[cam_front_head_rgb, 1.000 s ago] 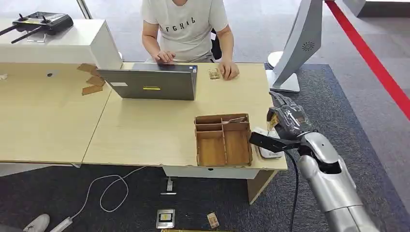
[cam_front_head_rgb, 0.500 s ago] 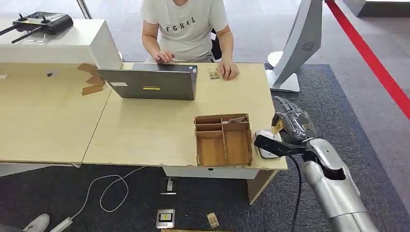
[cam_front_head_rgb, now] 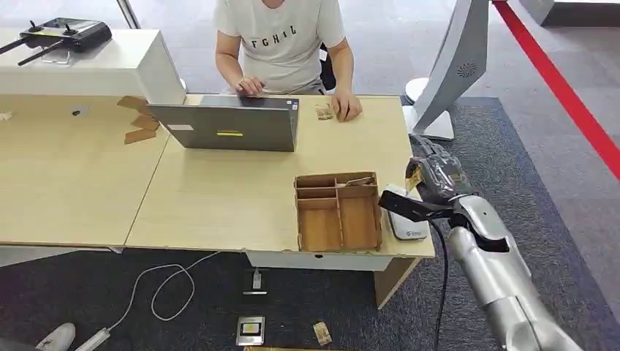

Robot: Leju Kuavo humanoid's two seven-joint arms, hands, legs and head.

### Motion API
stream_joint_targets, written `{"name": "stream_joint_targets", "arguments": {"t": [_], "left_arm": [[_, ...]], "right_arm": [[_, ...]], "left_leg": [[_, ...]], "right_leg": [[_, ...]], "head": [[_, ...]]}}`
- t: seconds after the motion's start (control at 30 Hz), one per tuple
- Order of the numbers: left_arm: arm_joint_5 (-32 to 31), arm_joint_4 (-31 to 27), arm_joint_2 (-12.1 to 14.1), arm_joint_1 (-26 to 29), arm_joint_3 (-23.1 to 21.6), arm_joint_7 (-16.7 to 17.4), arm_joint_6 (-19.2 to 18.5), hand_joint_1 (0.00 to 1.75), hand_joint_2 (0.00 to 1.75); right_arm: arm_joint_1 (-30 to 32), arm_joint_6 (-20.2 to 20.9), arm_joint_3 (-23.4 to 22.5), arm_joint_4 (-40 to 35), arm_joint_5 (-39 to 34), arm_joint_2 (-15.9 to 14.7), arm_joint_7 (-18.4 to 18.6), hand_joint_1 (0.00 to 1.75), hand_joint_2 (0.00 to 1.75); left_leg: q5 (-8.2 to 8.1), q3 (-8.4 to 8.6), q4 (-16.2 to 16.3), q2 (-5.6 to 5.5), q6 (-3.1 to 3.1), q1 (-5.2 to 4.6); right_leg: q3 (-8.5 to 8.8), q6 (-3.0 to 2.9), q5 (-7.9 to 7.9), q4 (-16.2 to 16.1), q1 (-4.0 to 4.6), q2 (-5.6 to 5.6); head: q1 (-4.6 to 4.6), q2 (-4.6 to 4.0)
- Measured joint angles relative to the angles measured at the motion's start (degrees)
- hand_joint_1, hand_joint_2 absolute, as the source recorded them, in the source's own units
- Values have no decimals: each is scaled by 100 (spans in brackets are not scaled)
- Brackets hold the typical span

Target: Pass the card to the sensor for recognition and then transmit it.

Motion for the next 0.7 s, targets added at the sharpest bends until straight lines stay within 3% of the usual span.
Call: {"name": "stream_joint_targets", "arguments": {"t": [0.33,0.7], "left_arm": [[11,0,-7,0,-4,-46,-11,0,0],[131,0,-26,14,-4,22,83,0,0]], "right_arm": [[-320,-516,61,1140,15,298,-136,175,175],[-319,-706,63,1998,24,295,-227,175,175]], "left_leg": [[-1,-2,0,1,0,0],[-1,-1,0,1,0,-1]], "right_leg": [[-2,0,-1,0,0,0],[-3,0,-1,-1,0,1]], "head": [[0,0],[-2,0]]}}
